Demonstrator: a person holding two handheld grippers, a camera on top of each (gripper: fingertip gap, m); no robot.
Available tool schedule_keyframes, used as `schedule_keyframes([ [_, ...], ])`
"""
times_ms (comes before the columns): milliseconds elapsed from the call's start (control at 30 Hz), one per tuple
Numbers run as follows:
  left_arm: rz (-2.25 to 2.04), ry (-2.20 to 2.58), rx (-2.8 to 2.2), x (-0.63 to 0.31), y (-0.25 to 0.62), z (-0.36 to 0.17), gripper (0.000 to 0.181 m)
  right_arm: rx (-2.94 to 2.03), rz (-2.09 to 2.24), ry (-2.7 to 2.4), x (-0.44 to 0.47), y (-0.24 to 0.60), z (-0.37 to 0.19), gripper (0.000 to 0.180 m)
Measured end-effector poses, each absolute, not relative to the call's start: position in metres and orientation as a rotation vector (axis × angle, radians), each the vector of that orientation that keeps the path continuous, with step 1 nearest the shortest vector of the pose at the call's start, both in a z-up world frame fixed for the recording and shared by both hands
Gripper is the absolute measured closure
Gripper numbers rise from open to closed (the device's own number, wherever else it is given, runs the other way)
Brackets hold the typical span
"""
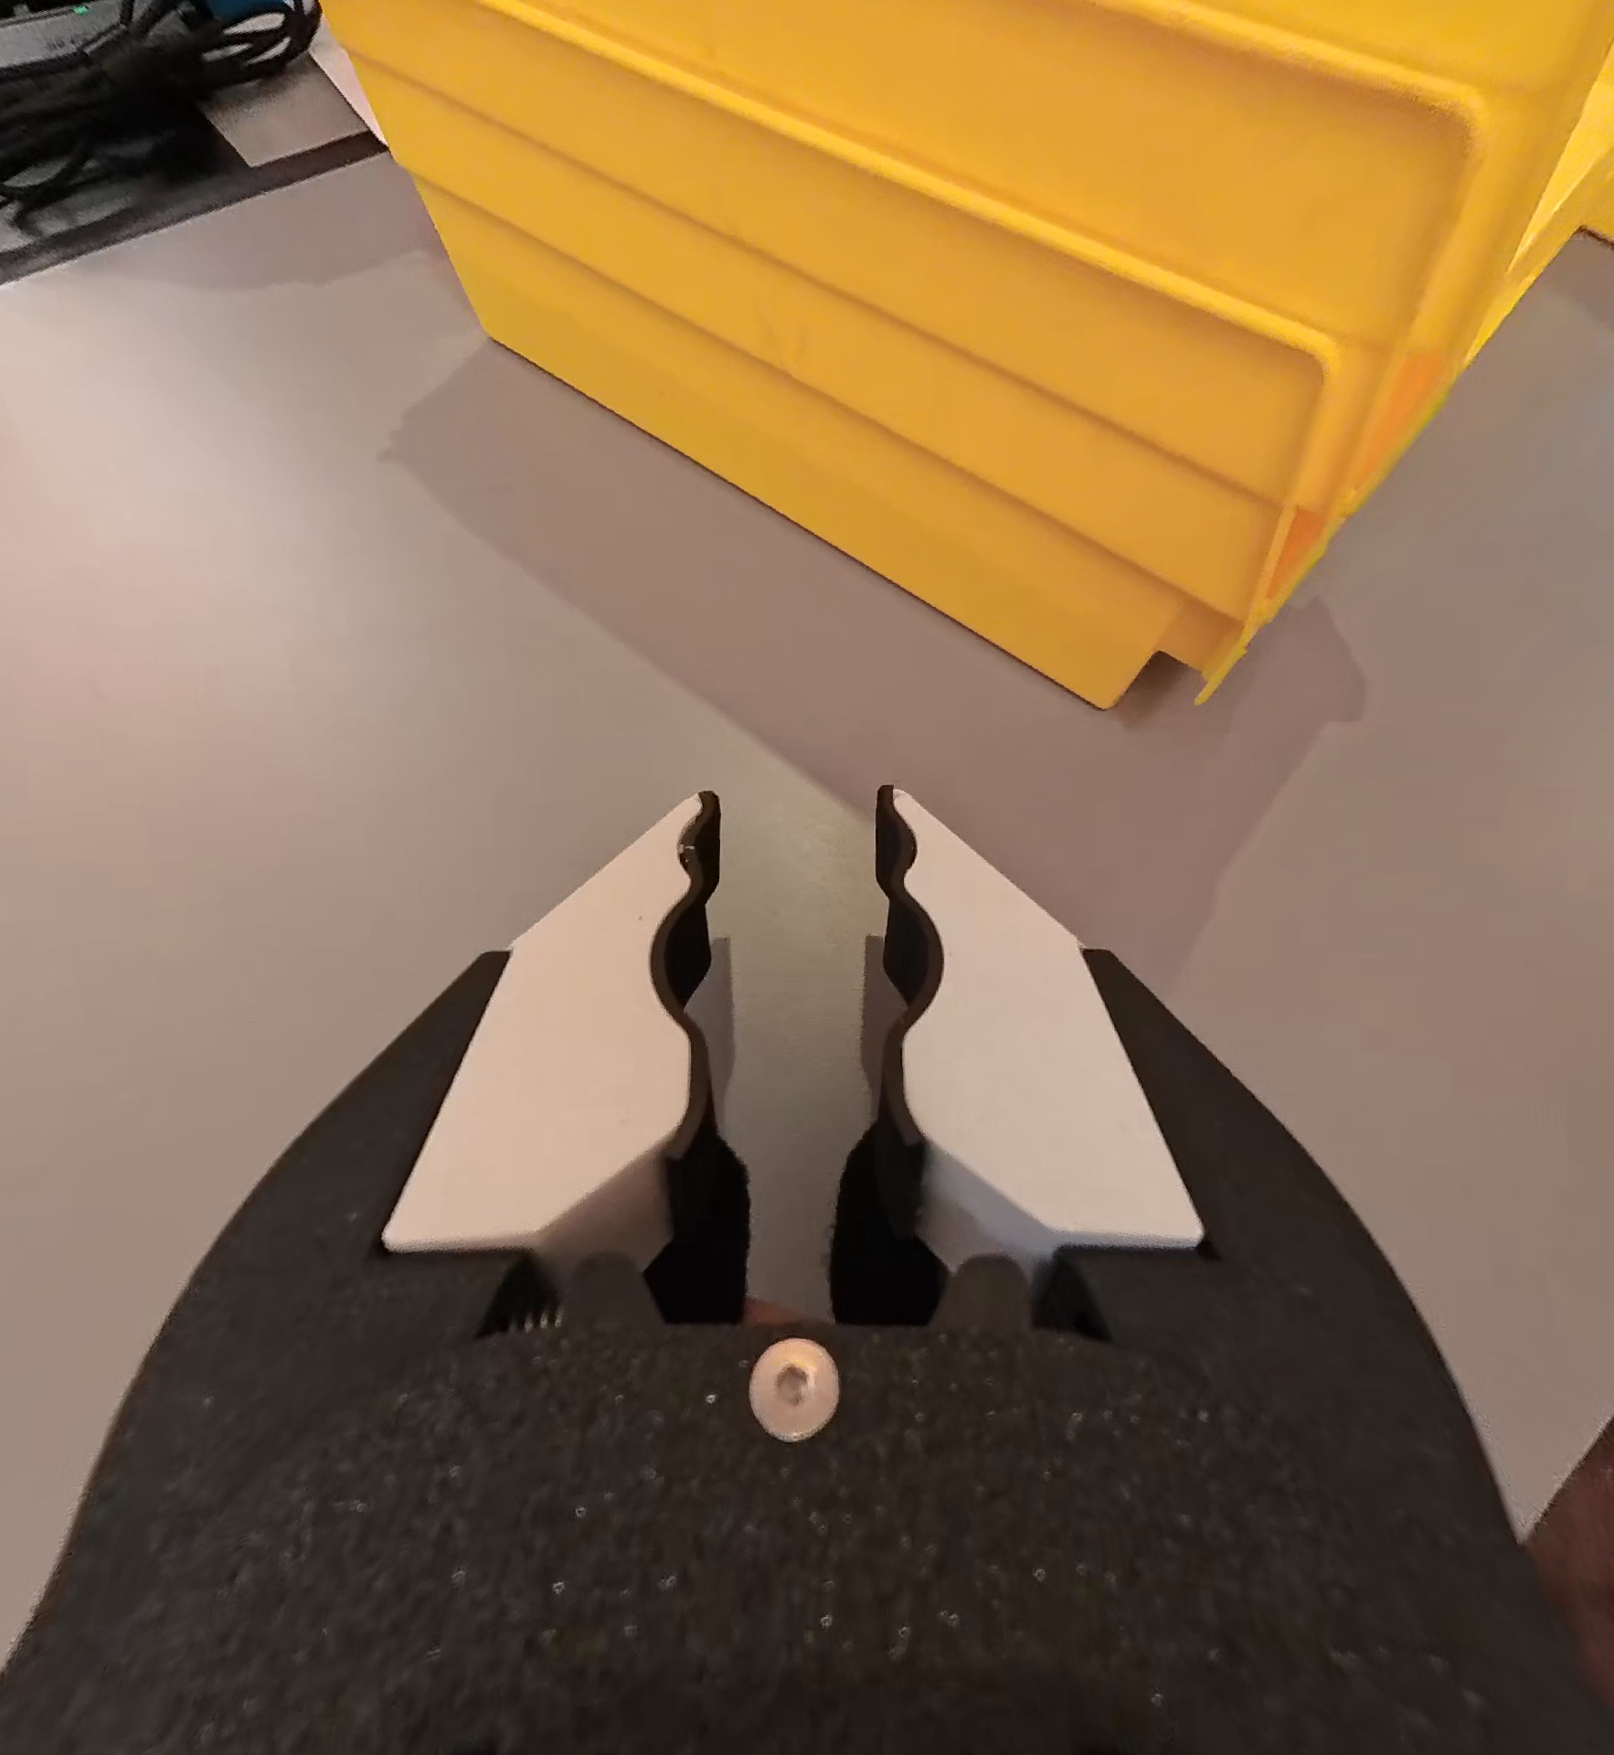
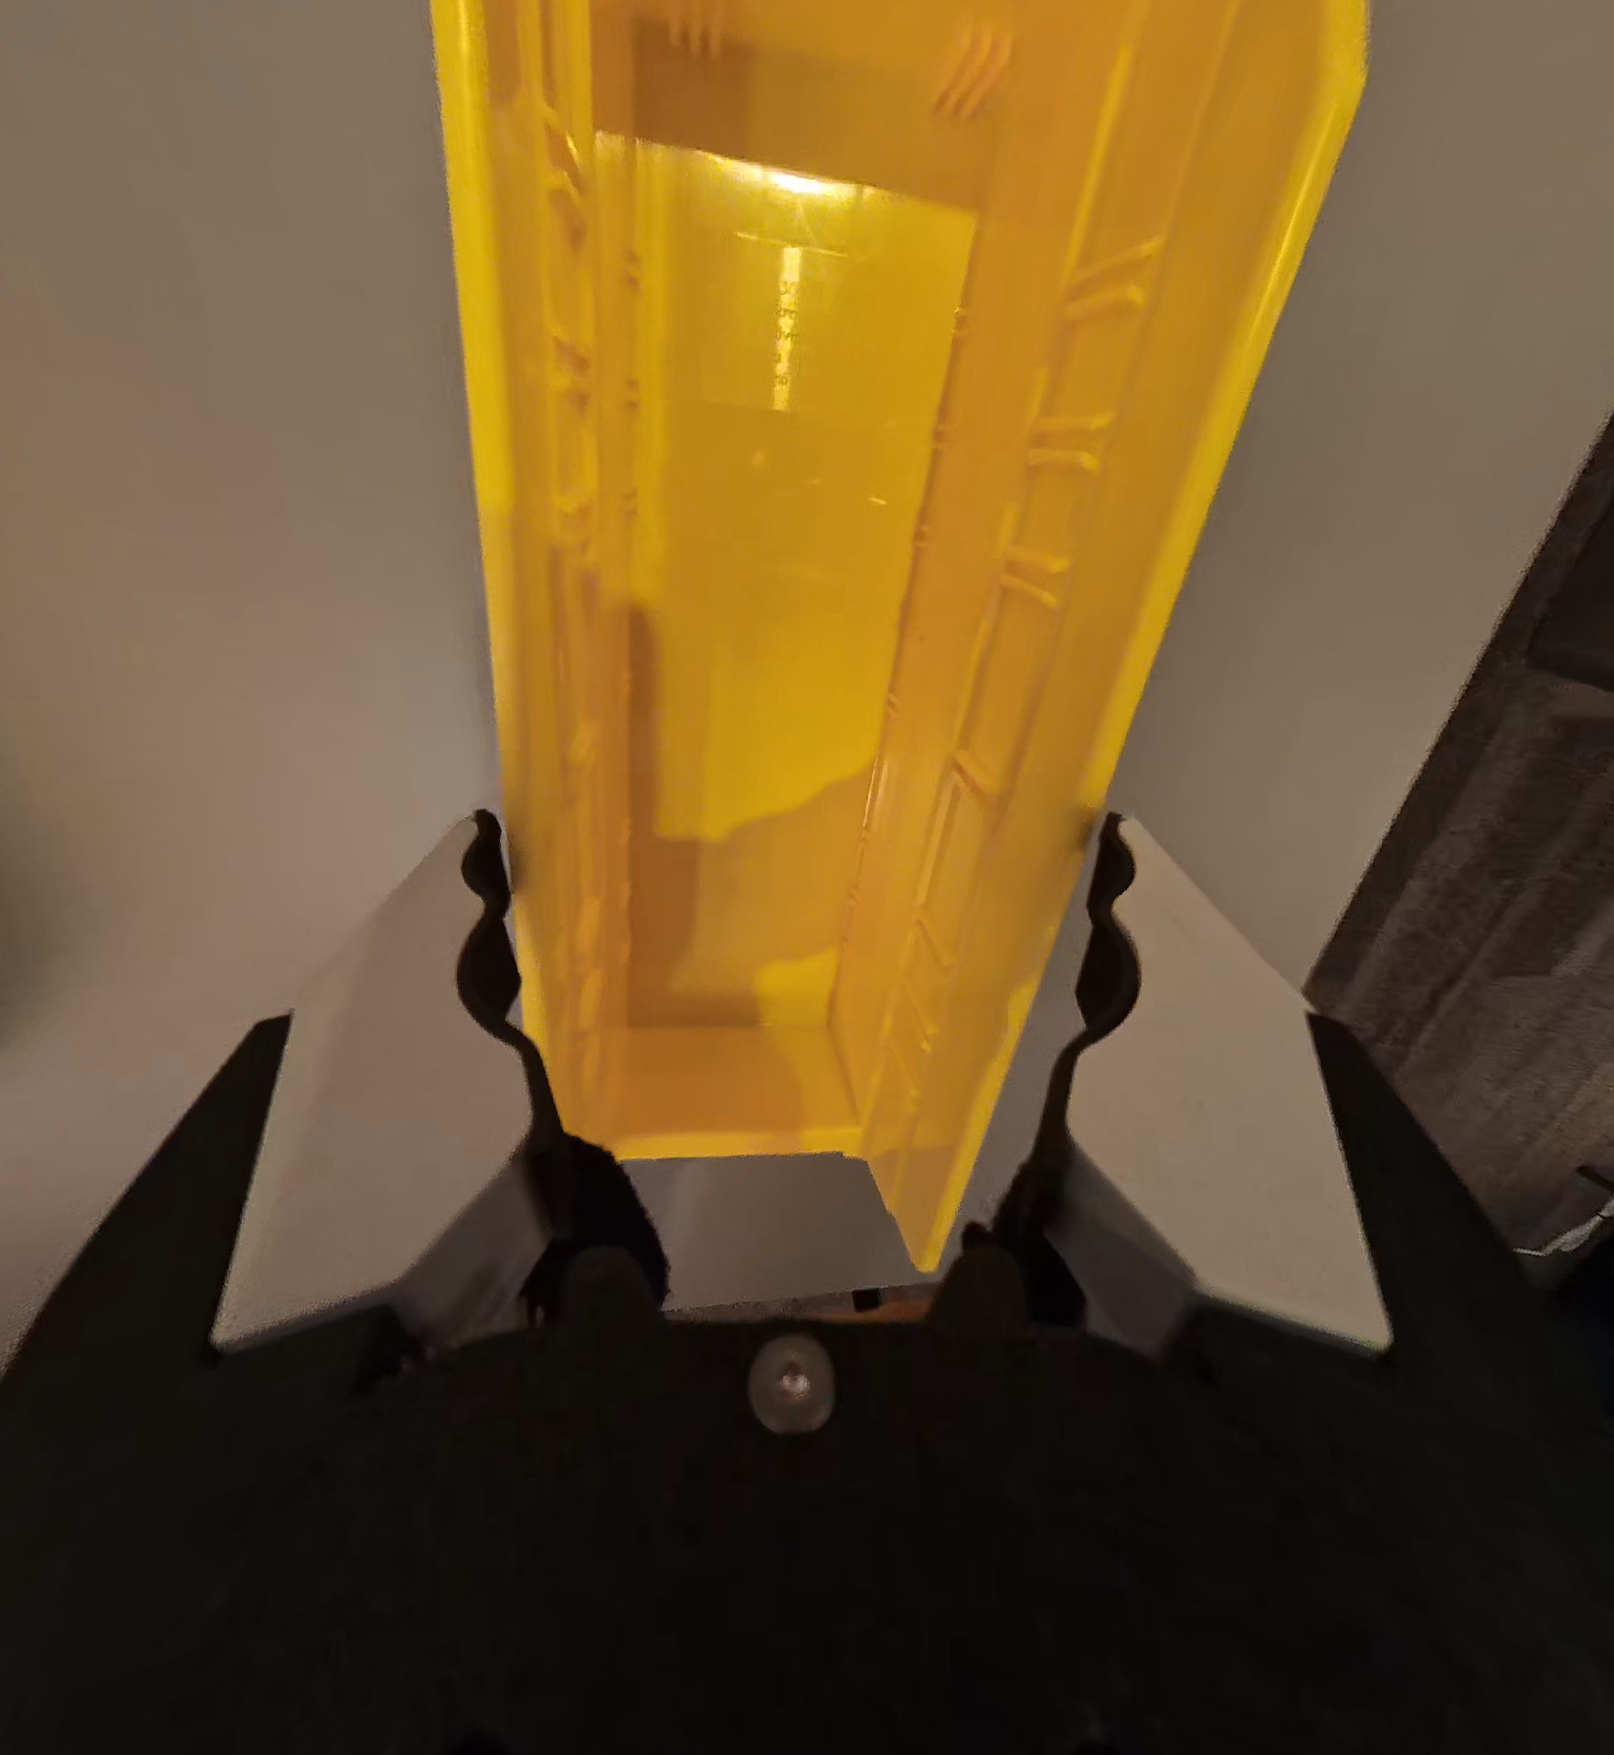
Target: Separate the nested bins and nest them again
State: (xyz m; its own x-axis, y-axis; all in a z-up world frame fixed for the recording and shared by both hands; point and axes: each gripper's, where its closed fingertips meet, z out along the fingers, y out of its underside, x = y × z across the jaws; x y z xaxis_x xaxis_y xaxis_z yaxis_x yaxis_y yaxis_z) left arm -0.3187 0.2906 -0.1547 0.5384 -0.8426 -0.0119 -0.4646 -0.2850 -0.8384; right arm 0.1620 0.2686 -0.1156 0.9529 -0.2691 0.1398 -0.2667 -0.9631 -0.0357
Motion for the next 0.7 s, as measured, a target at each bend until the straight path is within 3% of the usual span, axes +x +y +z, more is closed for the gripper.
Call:
schedule_keyframes([
  [200,-0.556,1.077,-1.918,-0.318,0.291,-0.155,0.15,-2.896,-0.232,0.354,0.116,0.304,-0.048,0.063],
  [400,-0.519,1.097,-1.916,-0.316,0.289,-0.157,0.151,-2.804,0.218,-0.007,-0.074,0.337,0.002,0.043],
  [533,-0.481,1.108,-1.902,-0.318,0.289,-0.156,0.151,-2.812,0.134,-0.152,-0.148,0.349,-0.002,0.043],
  [700,-0.446,1.092,-1.919,-0.324,0.292,-0.16,0.152,-2.873,0.011,-0.066,-0.178,0.364,-0.037,0.044],
])
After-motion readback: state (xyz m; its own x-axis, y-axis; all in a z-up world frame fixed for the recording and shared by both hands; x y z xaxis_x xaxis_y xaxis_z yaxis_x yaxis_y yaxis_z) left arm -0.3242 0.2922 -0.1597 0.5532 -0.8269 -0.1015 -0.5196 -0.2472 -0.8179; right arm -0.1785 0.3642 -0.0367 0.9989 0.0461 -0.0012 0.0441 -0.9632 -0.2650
